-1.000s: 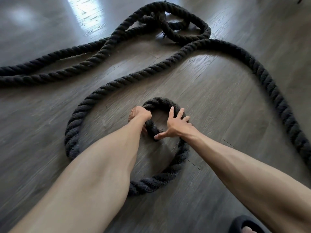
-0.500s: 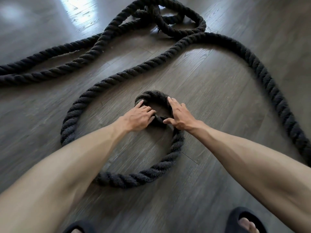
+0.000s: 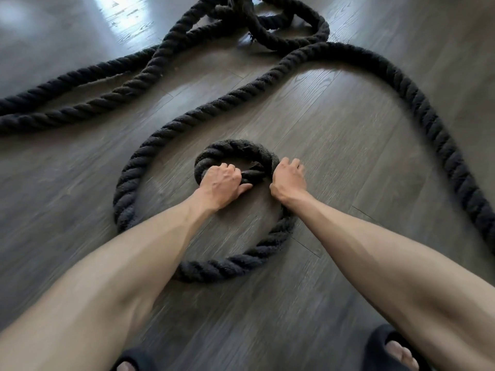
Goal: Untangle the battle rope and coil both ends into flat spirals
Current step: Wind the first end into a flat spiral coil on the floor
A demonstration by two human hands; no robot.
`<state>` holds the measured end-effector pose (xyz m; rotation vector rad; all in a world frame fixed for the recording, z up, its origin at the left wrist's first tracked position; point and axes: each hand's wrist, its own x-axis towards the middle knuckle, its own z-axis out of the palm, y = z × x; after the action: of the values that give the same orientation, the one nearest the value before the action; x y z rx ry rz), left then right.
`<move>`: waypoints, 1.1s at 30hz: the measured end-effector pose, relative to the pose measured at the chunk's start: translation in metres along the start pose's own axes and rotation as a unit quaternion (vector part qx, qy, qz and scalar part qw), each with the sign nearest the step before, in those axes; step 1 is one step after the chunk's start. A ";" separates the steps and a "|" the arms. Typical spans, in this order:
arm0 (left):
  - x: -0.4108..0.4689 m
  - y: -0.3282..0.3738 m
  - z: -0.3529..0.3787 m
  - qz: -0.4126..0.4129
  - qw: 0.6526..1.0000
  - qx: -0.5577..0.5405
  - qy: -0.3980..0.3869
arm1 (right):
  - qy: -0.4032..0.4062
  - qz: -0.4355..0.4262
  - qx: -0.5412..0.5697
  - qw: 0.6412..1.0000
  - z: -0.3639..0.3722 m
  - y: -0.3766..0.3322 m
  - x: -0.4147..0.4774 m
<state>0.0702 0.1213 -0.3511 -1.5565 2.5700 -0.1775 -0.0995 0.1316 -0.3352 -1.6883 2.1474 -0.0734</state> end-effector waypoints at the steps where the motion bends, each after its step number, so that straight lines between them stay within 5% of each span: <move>1: 0.001 0.002 -0.001 -0.016 1.000 -0.006 -0.007 | -0.009 0.010 0.005 1.000 -0.003 -0.003 0.002; 9: 0.034 0.012 -0.028 -0.130 0.982 -0.088 -0.106 | -0.109 0.055 0.050 0.991 -0.012 -0.017 0.002; 18: 0.059 0.014 -0.041 -0.334 0.870 -0.288 -0.218 | -0.140 0.052 0.071 0.986 -0.003 -0.022 -0.002; 22: 0.065 0.026 -0.035 -0.352 0.834 -0.340 -0.253 | -0.127 0.046 0.052 0.990 0.010 -0.032 -0.011; 27: 0.065 0.021 -0.039 -0.307 0.850 -0.321 -0.284 | -0.088 0.026 0.050 0.995 0.016 -0.029 -0.011; 33: 0.045 0.013 -0.036 -0.188 0.974 -0.123 -0.037 | -0.069 -0.026 0.052 0.996 0.020 -0.018 -0.003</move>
<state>0.0324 0.0889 -0.3206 -2.0864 2.2861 0.1667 -0.0752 0.1340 -0.3474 -1.6415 1.9646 -0.0807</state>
